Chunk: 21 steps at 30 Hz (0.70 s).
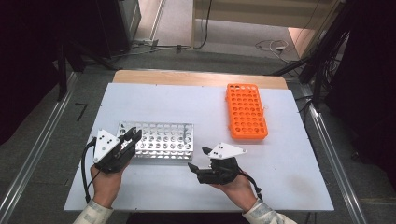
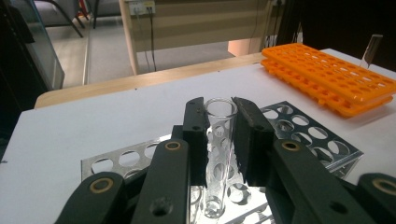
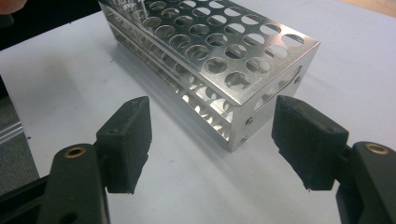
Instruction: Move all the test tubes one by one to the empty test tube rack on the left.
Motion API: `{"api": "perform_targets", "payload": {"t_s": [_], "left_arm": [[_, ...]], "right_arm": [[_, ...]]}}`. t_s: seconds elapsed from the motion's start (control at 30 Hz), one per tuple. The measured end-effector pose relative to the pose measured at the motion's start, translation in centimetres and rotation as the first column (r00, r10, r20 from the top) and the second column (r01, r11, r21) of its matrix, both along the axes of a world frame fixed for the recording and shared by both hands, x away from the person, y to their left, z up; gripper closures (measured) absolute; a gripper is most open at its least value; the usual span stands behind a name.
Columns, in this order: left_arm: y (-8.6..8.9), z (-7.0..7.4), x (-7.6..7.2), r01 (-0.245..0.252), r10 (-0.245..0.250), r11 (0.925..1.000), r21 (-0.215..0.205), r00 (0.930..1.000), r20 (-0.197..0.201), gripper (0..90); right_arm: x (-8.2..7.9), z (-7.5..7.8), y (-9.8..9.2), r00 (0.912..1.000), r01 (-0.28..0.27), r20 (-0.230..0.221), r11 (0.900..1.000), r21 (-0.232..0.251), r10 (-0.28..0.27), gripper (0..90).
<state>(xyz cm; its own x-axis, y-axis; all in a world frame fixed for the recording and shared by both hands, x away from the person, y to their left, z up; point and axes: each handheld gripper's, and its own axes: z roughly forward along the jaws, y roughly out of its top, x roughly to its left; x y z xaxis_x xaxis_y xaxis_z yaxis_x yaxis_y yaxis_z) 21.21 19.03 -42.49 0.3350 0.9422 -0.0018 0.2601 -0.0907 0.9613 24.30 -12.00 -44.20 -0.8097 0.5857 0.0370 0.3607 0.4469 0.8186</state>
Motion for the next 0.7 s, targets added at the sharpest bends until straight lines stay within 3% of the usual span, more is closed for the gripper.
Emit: {"api": "perform_targets", "payload": {"t_s": [0.4,0.7], "left_arm": [[-0.7,-1.2,0.1,0.003,-0.002,0.9979,0.064,0.9997,-0.023,75.1],[-0.7,-1.8,0.2,0.007,-0.001,0.9963,0.086,0.9978,-0.067,74.4]], "right_arm": [[-0.1,0.0,0.0,1.0,-0.004,0.004,1.0,-0.004,0.004,27.2],[-0.1,-0.1,0.0,1.0,0.0,0.003,1.0,-0.011,0.0,27.3]]}}
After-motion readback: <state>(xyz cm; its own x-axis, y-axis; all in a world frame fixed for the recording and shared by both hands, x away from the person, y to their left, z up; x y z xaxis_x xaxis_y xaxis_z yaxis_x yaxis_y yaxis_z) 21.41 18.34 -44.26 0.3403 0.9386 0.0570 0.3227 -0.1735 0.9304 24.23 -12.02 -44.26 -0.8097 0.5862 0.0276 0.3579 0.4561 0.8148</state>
